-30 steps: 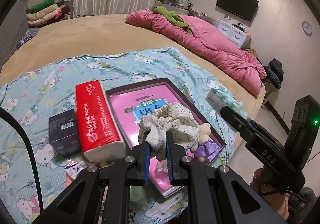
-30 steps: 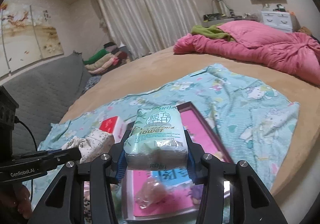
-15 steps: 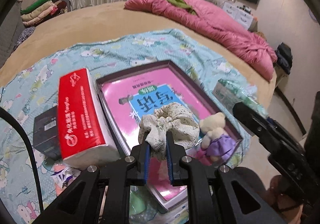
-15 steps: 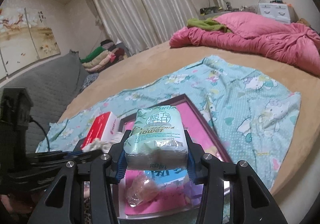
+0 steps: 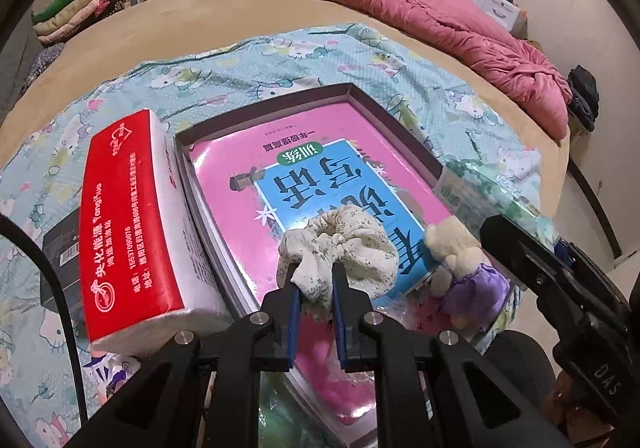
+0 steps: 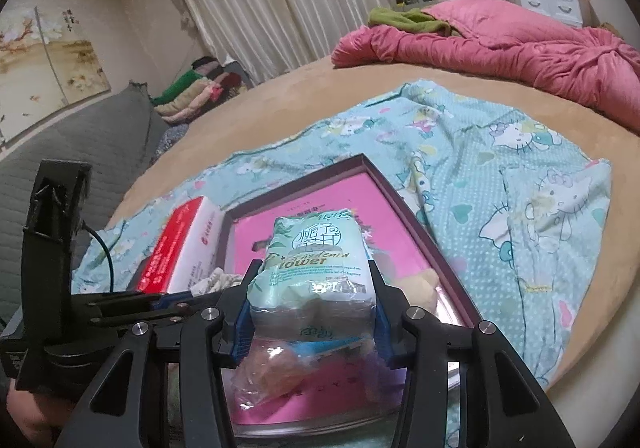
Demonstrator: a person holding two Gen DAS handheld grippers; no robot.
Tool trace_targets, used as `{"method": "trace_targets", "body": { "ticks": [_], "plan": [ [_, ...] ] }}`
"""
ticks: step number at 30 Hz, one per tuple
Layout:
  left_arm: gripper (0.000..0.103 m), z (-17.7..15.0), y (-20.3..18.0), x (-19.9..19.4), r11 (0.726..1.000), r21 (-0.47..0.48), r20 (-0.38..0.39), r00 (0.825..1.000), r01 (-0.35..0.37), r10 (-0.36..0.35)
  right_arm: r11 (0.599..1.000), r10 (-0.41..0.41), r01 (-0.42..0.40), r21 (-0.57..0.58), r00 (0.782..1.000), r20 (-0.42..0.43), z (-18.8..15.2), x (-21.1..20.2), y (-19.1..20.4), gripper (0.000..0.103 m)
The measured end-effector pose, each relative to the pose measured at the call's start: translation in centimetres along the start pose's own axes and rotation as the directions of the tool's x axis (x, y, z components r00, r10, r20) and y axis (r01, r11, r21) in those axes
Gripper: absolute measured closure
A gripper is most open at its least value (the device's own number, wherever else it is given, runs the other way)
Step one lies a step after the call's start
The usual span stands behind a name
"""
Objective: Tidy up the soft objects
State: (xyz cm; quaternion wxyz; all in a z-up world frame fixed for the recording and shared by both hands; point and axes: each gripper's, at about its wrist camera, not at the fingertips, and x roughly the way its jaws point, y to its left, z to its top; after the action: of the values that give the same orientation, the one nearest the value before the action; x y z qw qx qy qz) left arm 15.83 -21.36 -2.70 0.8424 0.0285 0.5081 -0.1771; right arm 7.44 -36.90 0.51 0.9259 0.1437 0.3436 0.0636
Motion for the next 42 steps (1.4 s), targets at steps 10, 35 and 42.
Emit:
{"method": "trace_targets", "body": {
  "ticks": [10, 35, 42],
  "plan": [
    [0.089, -0.5, 0.4, 1.9, 1.0, 0.006, -0.047, 0.999, -0.009, 0.009, 0.996, -0.059, 0.053, -0.07, 0.995, -0.079, -0.8, 2.3, 0.3, 0.054],
    [0.089, -2.5, 0.1, 2.6, 1.0, 0.023, -0.095, 0.995, -0.007, 0.01, 0.987, -0.107, 0.078, -0.141, 0.972, -0.208, -2.4, 5.7, 0.5, 0.053],
    [0.088, -2.6, 0.1, 2.6, 1.0, 0.024, -0.095, 0.995, -0.006, 0.009, 0.983, -0.113, 0.079, -0.165, 0.971, -0.21, -2.5, 6.1, 0.8, 0.052]
  ]
}}
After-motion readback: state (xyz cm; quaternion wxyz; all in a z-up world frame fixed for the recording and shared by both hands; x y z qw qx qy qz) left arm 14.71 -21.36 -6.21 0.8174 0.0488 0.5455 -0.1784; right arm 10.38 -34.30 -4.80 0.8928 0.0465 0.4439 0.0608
